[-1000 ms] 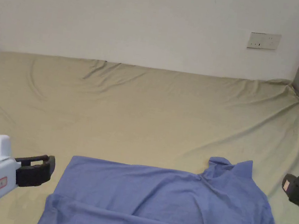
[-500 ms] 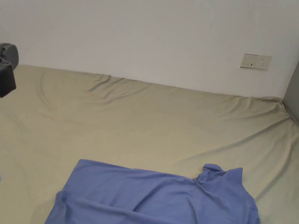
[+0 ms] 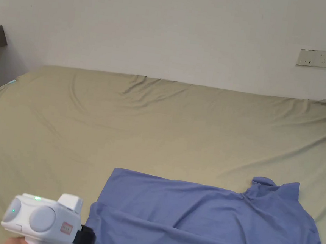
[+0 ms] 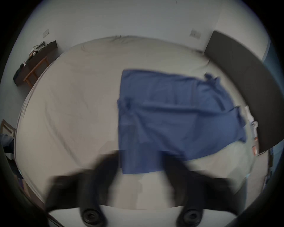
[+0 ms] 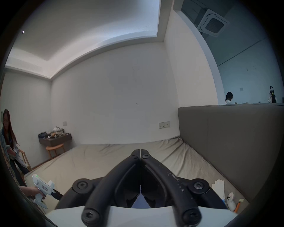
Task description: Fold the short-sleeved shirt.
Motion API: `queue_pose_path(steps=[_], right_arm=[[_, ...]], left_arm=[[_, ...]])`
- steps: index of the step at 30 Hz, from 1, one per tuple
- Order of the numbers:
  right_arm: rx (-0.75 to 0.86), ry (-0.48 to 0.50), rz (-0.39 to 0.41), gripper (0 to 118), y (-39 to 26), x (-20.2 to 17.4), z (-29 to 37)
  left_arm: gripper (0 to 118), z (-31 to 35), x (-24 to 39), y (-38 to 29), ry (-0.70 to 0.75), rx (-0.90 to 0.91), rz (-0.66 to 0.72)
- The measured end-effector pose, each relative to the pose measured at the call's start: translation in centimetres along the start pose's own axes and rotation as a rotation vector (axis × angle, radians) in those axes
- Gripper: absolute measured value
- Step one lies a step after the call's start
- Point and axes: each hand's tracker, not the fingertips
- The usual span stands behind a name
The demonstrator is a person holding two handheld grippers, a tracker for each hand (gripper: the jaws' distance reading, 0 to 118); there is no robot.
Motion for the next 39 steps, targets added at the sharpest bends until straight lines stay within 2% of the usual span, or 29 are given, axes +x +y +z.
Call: queue_pose_path(steps=[1, 3, 5, 6, 8, 9, 10, 11, 13, 15, 17, 18, 20, 21, 22, 23, 24, 25, 26, 27, 29, 30, 31, 32, 33, 35, 36, 38, 39], right_arm=[[-0.010, -0.003, -0.008, 1, -0.2, 0.2, 0.0], [-0.028, 0.005, -0.014, 1, -0.8, 0.6, -0.1], [-0.050, -0.009, -0.006, 1, -1.5, 0.8, -0.5], [-0.072, -0.018, 0.000, 1, -2.0, 0.9, -0.8], [-0.100, -0.031, 0.015, 1, -3.3, 1.1, -1.3], [-0.123, -0.028, 0.020, 1, -4.2, 1.4, -1.6], [-0.171, -0.031, 0.005, 1, -5.3, 1.8, -1.9], [-0.217, -0.033, -0.031, 1, -6.5, 2.2, -2.2], [-0.329, -0.030, -0.065, 1, -9.9, 3.4, -3.0], [-0.446, -0.090, -0.017, 1, -14.1, 4.3, -4.0], [-0.573, -0.099, -0.076, 0, -18.7, 5.9, -5.1], [-0.620, -0.108, -0.154, 0, -21.0, 6.9, -5.5], [-0.708, -0.145, -0.213, 0, -24.4, 8.3, -6.3], [-0.737, -0.106, -0.231, 2, -26.4, 9.9, -7.0], [-0.736, -0.094, -0.217, 18, -27.6, 10.3, -7.4], [-0.760, -0.103, -0.204, 59, -28.5, 10.4, -7.7], [-0.807, -0.103, -0.186, 116, -29.3, 10.4, -8.1], [-0.842, -0.074, -0.209, 118, -30.2, 10.4, -8.3], [-0.790, -0.003, -0.256, 107, -31.1, 10.5, -8.4], [-0.815, -0.006, -0.326, 92, -32.1, 10.7, -8.4], [-0.910, -0.038, -0.382, 46, -32.9, 10.1, -8.3], [-0.914, -0.051, -0.327, 34, -33.6, 9.6, -8.3], [-0.870, -0.082, -0.223, 25, -33.7, 9.1, -7.9], [-0.850, -0.075, -0.172, 19, -33.5, 9.0, -7.7], [-0.873, -0.073, -0.220, 10, -32.6, 8.6, -7.6], [-0.901, -0.070, -0.336, 6, -32.1, 8.9, -7.3], [-0.886, -0.061, -0.295, 6, -31.5, 8.6, -6.9], [-0.883, -0.039, -0.119, 6, -29.3, 7.8, -7.0], [-0.870, -0.028, -0.075, 6, -28.0, 7.6, -6.6]], left_arm=[[118, -1.4, -0.3, -0.4, 0.006, -0.032, 0.014], [106, -2.8, -0.4, -0.7, -0.021, -0.040, 0.096], [103, -3.9, 0.5, -1.4, -0.004, -0.048, 0.105], [87, -4.6, 0.9, -1.5, -0.016, -0.091, 0.099], [79, -5.3, 1.2, -2.4, -0.036, -0.142, 0.080], [61, -5.0, 1.6, -2.4, 0.048, -0.094, 0.036], [31, -4.4, 1.7, -2.2, 0.017, -0.081, 0.036], [7, -3.7, 1.6, -1.9, 0.017, -0.054, 0.043], [7, -2.0, 0.9, -2.3, -0.060, 0.030, 0.035], [7, -0.9, 1.5, -2.0, -0.020, 0.028, 0.040], [7, -0.1, 1.3, -2.0, -0.039, 0.060, 0.001], [7, 0.3, 1.2, -1.8, -0.041, 0.069, 0.012], [7, 0.8, 0.5, -1.3, -0.066, 0.080, 0.054], [7, 1.1, 0.1, -1.2, -0.078, 0.105, 0.096], [7, 1.4, -0.3, -1.1, -0.095, 0.112, 0.125], [7, 1.7, -0.7, -1.1, -0.102, 0.114, 0.136], [7, 2.5, -0.1, -1.1, -0.101, 0.118, 0.130], [7, 2.8, -0.1, -1.1, -0.101, 0.126, 0.128], [7, 3.0, -0.1, -1.2, -0.100, 0.134, 0.117], [7, 3.1, 0.0, -1.2, -0.095, 0.135, 0.106], [7, 3.3, 0.4, -1.0, -0.090, 0.132, 0.100], [7, 3.3, 0.5, -1.1, -0.090, 0.131, 0.101], [7, 3.3, 0.6, -1.3, -0.092, 0.127, 0.105], [7, 2.9, 0.7, -1.2, -0.088, 0.124, 0.103], [7, 2.8, 0.8, -1.4, -0.082, 0.122, 0.099], [7, 2.5, 0.9, -1.8, -0.071, 0.106, 0.101], [7, 2.4, 0.8, -1.8, -0.071, 0.106, 0.108], [7, 3.4, 0.7, -1.9, -0.078, 0.116, 0.126], [7, 4.2, 0.7, -1.9, -0.085, 0.132, 0.130]])
